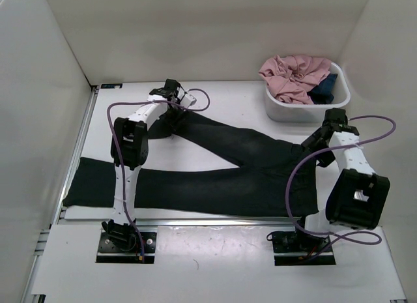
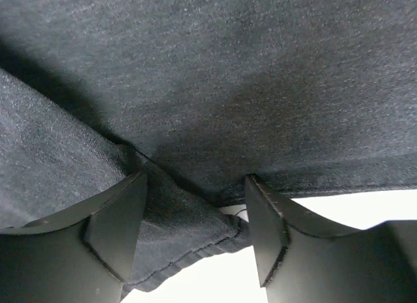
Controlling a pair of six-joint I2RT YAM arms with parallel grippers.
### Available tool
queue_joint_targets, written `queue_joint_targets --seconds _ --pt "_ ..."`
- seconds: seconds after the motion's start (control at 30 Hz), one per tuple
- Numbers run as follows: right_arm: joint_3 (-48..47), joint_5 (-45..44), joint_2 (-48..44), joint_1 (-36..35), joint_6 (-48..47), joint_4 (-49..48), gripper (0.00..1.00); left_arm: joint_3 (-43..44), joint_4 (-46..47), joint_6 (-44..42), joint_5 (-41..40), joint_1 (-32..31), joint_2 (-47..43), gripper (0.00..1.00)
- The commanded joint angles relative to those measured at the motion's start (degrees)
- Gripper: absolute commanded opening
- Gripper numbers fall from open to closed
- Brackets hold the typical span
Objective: Fold and stack the trousers
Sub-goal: Flatten the trousers out
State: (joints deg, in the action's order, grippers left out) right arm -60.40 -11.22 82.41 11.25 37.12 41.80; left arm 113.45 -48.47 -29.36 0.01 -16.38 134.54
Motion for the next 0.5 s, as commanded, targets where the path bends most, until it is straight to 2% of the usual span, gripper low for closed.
queue_joint_targets --seconds 0.0,0.13,0.33,0.4,0.47 --pt "-1.2 -0.6 4.5 0.3 1.2 -5.3 0.77 -2.2 -0.8 2.2 -4.0 -0.1 -5.5 0.74" --pt "-6.5 0.6 12.1 0.3 3.6 -6.7 0.78 -3.5 -0.8 2.7 -6.9 -0.1 -6.7 0.8" --pt "-11.1 -0.3 23.7 0.3 8.8 -5.5 0.78 -5.9 -0.8 3.3 -10.5 -0.1 -6.7 0.81" --pt "-10.4 -0.9 25.9 0.3 10.8 -5.5 0.75 -6.5 -0.2 3.8 -11.9 -0.1 -6.7 0.81" --pt "-8.9 -0.9 26.6 0.3 11.6 -6.0 0.68 -7.0 -0.2 4.5 -12.7 -0.1 -7.4 0.82"
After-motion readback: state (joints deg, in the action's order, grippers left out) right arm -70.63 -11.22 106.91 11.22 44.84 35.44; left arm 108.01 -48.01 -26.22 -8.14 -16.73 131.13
